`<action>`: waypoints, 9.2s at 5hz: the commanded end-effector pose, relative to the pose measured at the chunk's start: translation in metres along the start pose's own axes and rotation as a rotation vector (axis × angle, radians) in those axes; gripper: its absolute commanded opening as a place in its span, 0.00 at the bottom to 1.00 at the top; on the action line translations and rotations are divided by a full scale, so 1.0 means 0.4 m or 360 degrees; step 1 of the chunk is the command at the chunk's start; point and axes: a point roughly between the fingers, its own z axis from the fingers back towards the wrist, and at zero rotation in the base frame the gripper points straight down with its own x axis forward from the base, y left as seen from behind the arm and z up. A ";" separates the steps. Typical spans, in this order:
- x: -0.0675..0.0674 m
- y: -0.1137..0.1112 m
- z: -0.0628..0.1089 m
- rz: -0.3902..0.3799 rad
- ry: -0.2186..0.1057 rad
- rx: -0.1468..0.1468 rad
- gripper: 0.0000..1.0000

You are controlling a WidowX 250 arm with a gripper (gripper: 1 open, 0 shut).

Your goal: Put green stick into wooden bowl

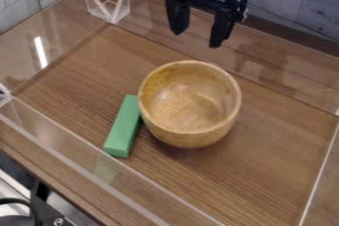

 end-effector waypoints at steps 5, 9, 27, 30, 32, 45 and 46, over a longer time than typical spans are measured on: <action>-0.175 0.180 -0.087 0.0078 -0.0028 0.0058 1.00; -0.209 0.145 -0.161 0.0215 -0.0072 0.0021 1.00; -0.182 0.147 -0.264 0.0407 -0.0163 0.0091 0.00; -0.180 0.149 -0.218 0.0462 -0.0132 0.0045 0.00; -0.173 0.147 -0.193 0.0491 -0.0130 0.0017 0.00; 0.002 -0.058 -0.106 0.0540 -0.0192 -0.0178 0.00; 0.017 -0.090 -0.112 0.0528 -0.0199 -0.0189 0.00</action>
